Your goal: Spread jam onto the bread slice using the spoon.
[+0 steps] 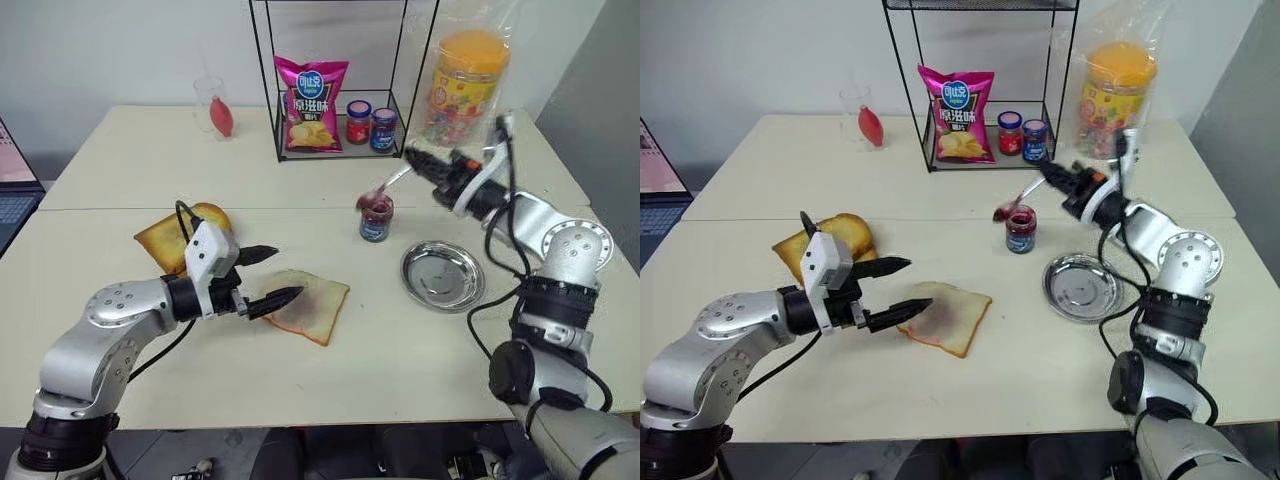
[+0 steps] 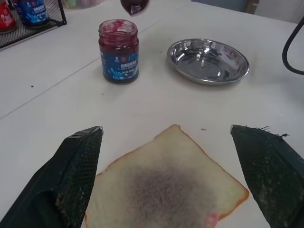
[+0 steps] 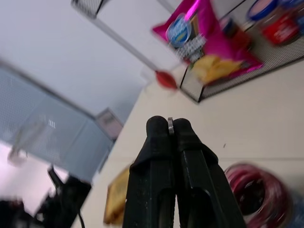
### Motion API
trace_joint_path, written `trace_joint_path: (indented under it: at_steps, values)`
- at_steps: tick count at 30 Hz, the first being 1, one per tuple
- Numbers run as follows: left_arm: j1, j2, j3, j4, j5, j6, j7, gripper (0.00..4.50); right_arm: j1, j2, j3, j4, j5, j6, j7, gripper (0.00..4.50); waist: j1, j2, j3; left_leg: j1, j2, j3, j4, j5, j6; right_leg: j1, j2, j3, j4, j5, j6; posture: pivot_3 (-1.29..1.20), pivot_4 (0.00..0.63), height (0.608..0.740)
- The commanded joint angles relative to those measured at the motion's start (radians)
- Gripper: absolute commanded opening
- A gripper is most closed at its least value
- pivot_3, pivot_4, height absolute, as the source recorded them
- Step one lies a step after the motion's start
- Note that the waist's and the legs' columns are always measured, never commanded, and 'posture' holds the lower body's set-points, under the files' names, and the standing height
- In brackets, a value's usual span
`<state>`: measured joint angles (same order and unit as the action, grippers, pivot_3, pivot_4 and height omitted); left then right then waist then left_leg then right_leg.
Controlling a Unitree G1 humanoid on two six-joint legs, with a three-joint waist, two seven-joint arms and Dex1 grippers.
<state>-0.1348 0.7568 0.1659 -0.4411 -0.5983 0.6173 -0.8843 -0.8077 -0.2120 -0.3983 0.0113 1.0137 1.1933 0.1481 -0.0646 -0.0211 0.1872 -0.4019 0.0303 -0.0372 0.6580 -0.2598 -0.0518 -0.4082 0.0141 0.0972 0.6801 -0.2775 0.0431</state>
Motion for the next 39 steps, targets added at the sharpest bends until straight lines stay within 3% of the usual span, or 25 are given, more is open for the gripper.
trace_joint_path:
  at_steps: [1, 7, 13, 21, 39]
  values:
    - [0.082, 0.052, 0.073, -0.074, -0.036, 0.003, -0.037, 4.5, 0.043, 0.019, 0.061, -0.143, 0.047, 0.02, 0.012, 0.04, -0.001, 0.0, 0.0, 0.0, 0.0, 0.0, 0.0, 0.0, 0.0, 0.0, 0.0, 0.0, 0.0, 0.0, 0.0, 0.0, 0.15, 0.74]
    - [0.268, 0.123, 0.135, -0.135, -0.031, -0.017, -0.101, 4.5, 0.146, 0.031, 0.25, -0.245, -0.028, -0.035, 0.081, 0.04, -0.011, 0.0, 0.0, 0.0, 0.001, 0.0, 0.0, 0.0, 0.0, -0.001, 0.0, 0.0, 0.0, -0.001, -0.001, 0.0, 0.15, 0.74]
    - [0.362, 0.129, 0.173, -0.148, -0.031, -0.024, -0.106, 4.5, 0.194, 0.046, 0.494, -0.23, -0.237, -0.238, 0.201, 0.04, -0.017, 0.0, 0.0, 0.0, 0.001, 0.0, -0.001, 0.0, 0.0, -0.001, 0.0, 0.0, 0.0, -0.005, 0.001, 0.0, 0.15, 0.74]
    - [0.394, 0.134, 0.187, -0.142, -0.024, -0.037, -0.109, 4.5, 0.193, 0.064, 0.606, -0.21, -0.383, -0.384, 0.278, 0.04, -0.018, 0.0, 0.0, 0.001, 0.001, 0.0, 0.0, 0.0, 0.0, -0.001, 0.0, 0.0, 0.0, -0.005, 0.001, 0.0, 0.15, 0.74]
    - [0.383, 0.146, 0.171, -0.135, -0.016, -0.039, -0.123, 4.5, 0.18, -0.01, 0.816, -0.256, -0.687, -0.736, 0.507, 0.04, -0.018, 0.0, 0.0, 0.001, 0.001, -0.001, -0.001, 0.0, 0.0, -0.001, 0.0, -0.001, 0.0, -0.004, 0.001, 0.0, 0.15, 0.74]
